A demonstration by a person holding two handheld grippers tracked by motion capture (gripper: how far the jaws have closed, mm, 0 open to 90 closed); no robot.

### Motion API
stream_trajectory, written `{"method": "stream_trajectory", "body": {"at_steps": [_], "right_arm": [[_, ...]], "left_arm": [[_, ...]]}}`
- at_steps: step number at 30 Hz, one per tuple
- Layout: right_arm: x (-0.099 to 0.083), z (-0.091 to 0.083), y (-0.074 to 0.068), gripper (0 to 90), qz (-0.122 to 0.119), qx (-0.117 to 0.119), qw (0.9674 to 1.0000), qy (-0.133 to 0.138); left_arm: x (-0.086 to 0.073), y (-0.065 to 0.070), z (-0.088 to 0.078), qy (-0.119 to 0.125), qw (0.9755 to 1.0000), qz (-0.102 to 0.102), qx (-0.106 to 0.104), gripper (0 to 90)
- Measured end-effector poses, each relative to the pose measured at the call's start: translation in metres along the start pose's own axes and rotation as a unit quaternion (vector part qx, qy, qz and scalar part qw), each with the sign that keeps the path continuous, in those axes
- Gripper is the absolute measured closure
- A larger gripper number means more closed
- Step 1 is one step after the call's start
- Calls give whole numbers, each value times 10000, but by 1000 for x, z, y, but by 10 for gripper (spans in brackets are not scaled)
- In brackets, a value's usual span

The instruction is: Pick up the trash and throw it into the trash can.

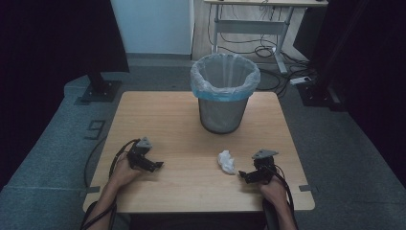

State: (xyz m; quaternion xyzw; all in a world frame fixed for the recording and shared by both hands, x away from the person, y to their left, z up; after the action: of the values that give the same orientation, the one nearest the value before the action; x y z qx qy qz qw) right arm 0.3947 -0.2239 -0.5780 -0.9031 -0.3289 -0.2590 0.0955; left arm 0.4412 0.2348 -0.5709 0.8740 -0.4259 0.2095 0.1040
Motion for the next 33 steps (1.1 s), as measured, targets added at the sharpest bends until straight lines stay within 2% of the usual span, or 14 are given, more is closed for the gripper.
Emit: {"method": "stream_trajectory", "body": {"at_steps": [22, 33], "right_arm": [[0, 0, -1, 0, 14, 3, 10000, -7], [7, -5, -9, 42, -46, 178, 9997, -173]], "left_arm": [[0, 0, 0, -7, 10000, 9, 5, 0], [0, 0, 0, -11, 10000, 9, 8, 0]]}}
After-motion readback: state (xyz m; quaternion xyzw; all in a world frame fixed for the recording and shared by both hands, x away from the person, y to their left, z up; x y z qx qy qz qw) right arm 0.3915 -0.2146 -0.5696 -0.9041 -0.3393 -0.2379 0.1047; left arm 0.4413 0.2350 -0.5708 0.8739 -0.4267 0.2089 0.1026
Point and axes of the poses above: each handheld gripper's, and its own axes: z roughly forward along the jaws, x roughly out of its top, y roughly to its right, the point moved 3 cm from there along z, roughly forward along the jaws, and after that the axes turned 14 degrees about -y, right-handed, at the moved point
